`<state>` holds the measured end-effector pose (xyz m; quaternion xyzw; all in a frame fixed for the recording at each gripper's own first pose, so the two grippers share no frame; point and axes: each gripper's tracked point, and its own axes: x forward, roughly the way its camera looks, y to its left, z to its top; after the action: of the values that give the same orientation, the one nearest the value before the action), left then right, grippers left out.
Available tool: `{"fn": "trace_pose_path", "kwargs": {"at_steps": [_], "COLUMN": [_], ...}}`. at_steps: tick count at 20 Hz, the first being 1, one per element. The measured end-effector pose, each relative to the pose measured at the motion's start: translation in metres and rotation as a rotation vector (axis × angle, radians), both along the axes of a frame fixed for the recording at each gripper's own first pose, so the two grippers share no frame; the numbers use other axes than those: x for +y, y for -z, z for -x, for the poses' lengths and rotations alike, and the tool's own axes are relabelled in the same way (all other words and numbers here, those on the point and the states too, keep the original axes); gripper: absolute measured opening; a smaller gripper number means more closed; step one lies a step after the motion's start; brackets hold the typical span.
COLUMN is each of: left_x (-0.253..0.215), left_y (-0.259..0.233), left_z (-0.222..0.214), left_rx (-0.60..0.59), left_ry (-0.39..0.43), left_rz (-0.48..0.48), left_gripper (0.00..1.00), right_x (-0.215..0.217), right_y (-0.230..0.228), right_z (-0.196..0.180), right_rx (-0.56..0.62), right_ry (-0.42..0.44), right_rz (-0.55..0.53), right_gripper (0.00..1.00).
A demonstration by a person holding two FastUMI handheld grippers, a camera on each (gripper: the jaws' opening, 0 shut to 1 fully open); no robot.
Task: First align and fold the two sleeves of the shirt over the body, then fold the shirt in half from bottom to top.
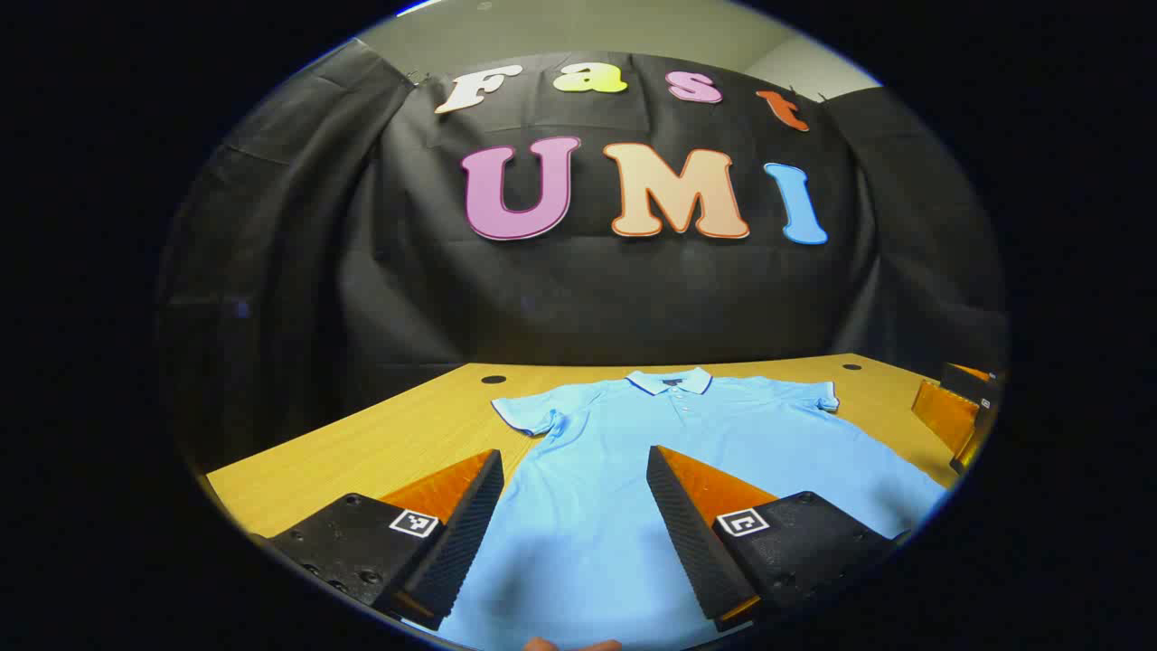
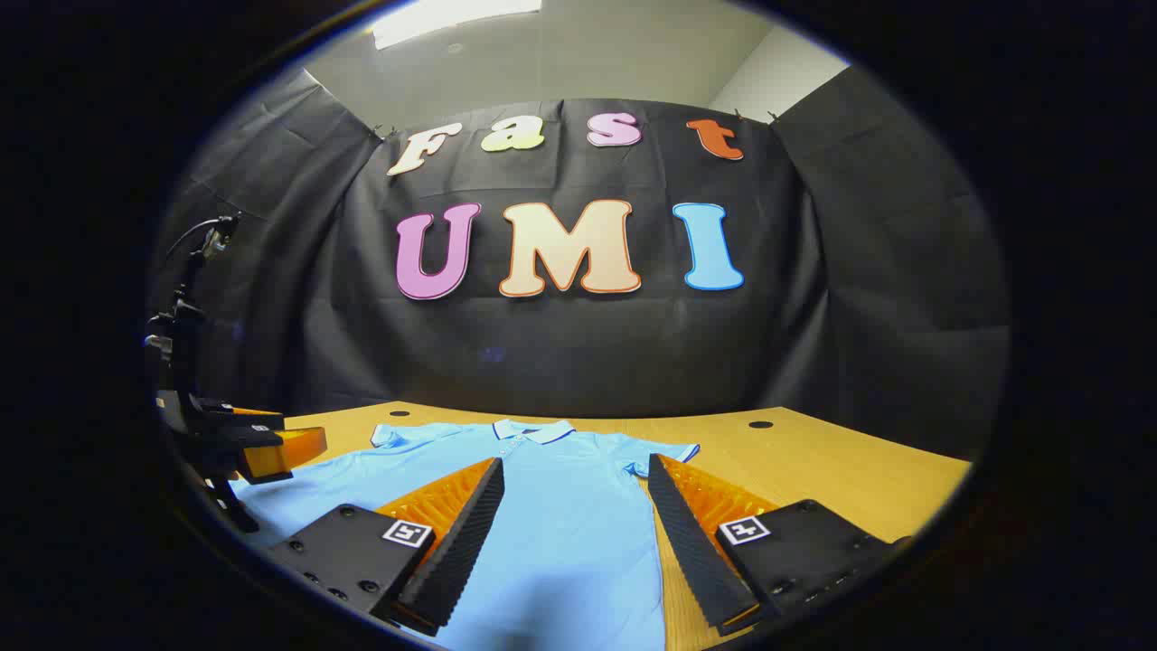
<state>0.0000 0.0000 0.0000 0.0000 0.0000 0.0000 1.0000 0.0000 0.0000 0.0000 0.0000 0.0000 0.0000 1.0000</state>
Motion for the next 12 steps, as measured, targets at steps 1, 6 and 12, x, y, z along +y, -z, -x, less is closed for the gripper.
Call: {"fn": "trace_pose_path", "kwargs": {"at_steps": [1, 6, 12], "left_x": [0.0027, 0.0017, -0.0024], "left_y": [-0.0004, -0.0023, -0.0007], "left_z": [0.0011, 0.0010, 0.0016], "left_rx": [-0.006, -0.020, -0.015], "left_ry": [-0.010, -0.003, 0.015], "left_rz": [0.004, 0.002, 0.000], "left_gripper": [0.95, 0.95, 0.95], "right_x": [-0.0007, -0.0017, -0.0019], "right_y": [-0.0007, 0.0010, 0.0015], "right_z": [0.0008, -0.0027, -0.0032], "right_rx": [-0.001, -0.003, -0.007], "right_ry": [0.000, -0.001, -0.001], "right_rz": [-0.004, -0.003, -0.003], "right_gripper": [0.99, 0.99, 0.99]}}
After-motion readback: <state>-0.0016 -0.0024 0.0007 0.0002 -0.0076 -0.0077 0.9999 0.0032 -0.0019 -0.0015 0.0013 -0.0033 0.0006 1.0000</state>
